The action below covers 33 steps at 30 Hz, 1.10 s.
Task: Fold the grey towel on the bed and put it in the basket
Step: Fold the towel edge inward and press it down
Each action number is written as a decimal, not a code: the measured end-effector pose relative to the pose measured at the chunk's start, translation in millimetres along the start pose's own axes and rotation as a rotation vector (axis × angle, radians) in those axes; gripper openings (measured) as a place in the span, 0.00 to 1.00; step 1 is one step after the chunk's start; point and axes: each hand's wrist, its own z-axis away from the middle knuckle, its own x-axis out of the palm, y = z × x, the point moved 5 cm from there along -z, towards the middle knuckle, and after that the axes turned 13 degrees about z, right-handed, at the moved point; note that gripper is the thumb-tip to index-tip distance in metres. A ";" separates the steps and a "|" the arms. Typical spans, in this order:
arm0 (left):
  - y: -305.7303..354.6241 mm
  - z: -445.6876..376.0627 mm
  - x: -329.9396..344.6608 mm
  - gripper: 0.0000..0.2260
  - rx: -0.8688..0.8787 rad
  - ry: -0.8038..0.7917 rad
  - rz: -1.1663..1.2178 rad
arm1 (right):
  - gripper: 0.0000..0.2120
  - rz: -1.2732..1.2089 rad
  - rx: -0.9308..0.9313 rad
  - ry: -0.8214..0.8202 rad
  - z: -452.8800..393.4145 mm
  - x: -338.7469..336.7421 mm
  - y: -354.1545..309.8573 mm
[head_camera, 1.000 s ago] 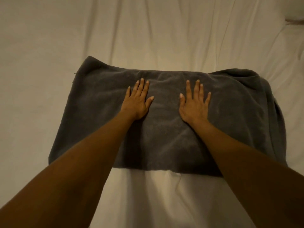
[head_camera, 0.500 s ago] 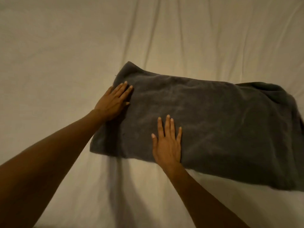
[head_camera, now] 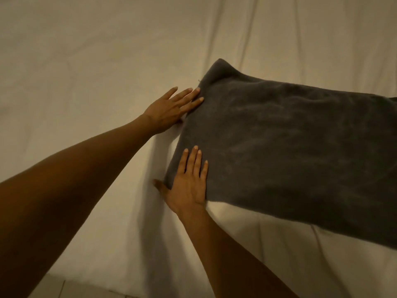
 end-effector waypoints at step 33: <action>78.9 -94.5 -126.0 0.19 0.223 0.068 -0.240 | 0.38 -0.068 0.431 0.296 88.5 -89.4 135.6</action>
